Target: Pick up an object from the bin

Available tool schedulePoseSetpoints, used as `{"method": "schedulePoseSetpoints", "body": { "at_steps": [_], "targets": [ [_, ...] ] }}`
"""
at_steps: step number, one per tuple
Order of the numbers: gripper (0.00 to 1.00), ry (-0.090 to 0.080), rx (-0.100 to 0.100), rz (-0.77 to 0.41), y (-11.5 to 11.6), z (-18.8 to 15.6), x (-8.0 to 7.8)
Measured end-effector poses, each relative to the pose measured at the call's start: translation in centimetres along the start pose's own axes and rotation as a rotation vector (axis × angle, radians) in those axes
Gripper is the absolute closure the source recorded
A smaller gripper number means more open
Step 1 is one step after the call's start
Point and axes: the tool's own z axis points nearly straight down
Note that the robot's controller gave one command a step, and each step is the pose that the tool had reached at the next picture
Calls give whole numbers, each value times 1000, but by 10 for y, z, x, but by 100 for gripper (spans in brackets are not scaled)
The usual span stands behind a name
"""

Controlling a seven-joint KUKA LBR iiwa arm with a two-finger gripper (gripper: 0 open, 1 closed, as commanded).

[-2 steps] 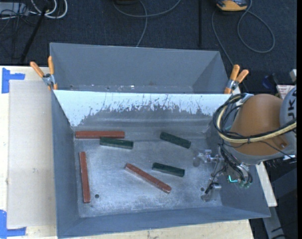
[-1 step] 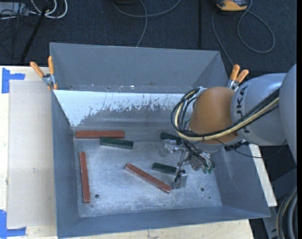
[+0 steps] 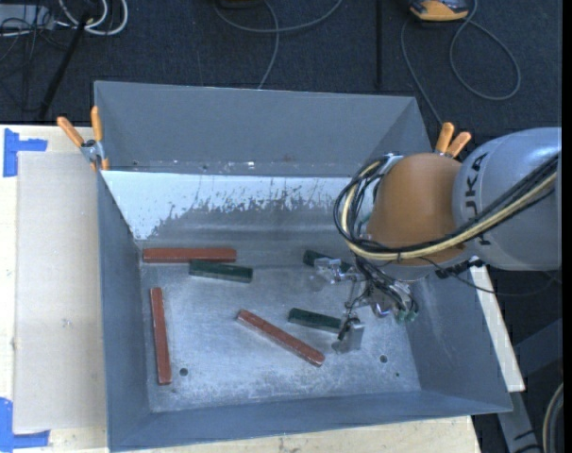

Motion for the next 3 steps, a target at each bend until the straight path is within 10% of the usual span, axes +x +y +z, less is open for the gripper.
{"method": "schedulePoseSetpoints", "body": {
  "at_steps": [3],
  "targets": [
    [0, 6, 0, 158, 2, 33, 16]
  ]
}}
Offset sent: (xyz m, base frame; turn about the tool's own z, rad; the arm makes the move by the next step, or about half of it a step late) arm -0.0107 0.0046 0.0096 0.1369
